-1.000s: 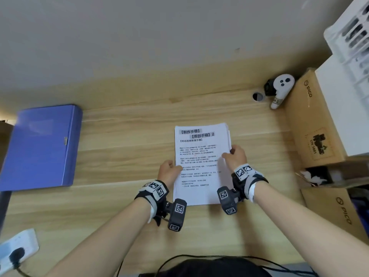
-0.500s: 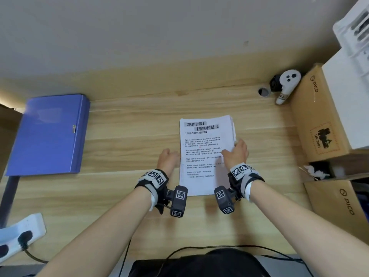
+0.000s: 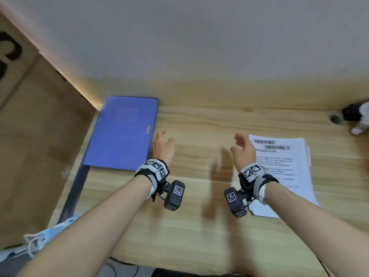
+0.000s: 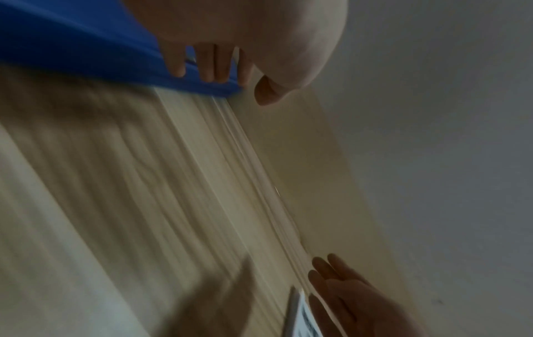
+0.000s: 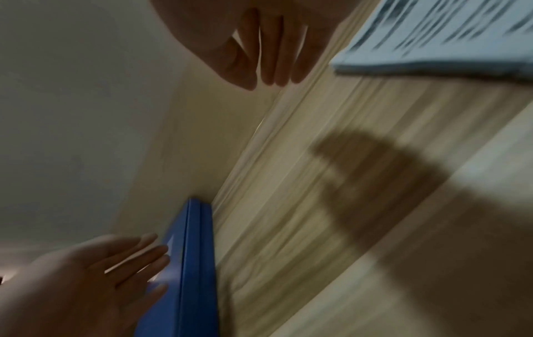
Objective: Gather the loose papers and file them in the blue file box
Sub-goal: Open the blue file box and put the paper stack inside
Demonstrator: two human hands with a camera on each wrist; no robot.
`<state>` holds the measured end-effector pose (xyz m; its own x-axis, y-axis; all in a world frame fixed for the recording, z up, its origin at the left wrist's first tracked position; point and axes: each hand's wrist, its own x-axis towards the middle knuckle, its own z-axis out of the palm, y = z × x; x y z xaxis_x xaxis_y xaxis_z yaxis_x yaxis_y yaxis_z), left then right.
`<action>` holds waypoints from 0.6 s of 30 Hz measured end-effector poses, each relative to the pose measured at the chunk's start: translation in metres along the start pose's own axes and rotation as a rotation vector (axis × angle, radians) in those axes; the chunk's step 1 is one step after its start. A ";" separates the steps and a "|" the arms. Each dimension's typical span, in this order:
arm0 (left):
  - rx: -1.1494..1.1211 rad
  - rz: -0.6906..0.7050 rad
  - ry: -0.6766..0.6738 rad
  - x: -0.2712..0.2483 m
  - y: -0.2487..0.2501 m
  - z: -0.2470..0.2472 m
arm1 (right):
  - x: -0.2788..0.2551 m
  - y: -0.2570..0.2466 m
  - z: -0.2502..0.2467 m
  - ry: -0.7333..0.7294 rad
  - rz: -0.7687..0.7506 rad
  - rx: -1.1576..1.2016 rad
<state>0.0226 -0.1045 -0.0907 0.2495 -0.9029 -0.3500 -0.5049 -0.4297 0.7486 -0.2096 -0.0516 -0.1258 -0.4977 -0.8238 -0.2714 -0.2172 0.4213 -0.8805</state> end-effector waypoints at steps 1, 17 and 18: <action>-0.001 0.010 0.008 0.011 -0.008 -0.016 | -0.002 -0.007 0.019 -0.034 -0.013 0.013; 0.377 -0.196 0.148 0.135 -0.123 -0.166 | -0.023 -0.049 0.247 -0.521 0.133 -0.036; 0.355 -0.222 0.147 0.137 -0.126 -0.169 | -0.027 -0.049 0.256 -0.550 0.155 -0.024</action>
<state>0.2598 -0.1723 -0.1383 0.4858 -0.7882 -0.3778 -0.6721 -0.6132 0.4150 0.0290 -0.1473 -0.1743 -0.0165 -0.8254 -0.5643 -0.1991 0.5558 -0.8071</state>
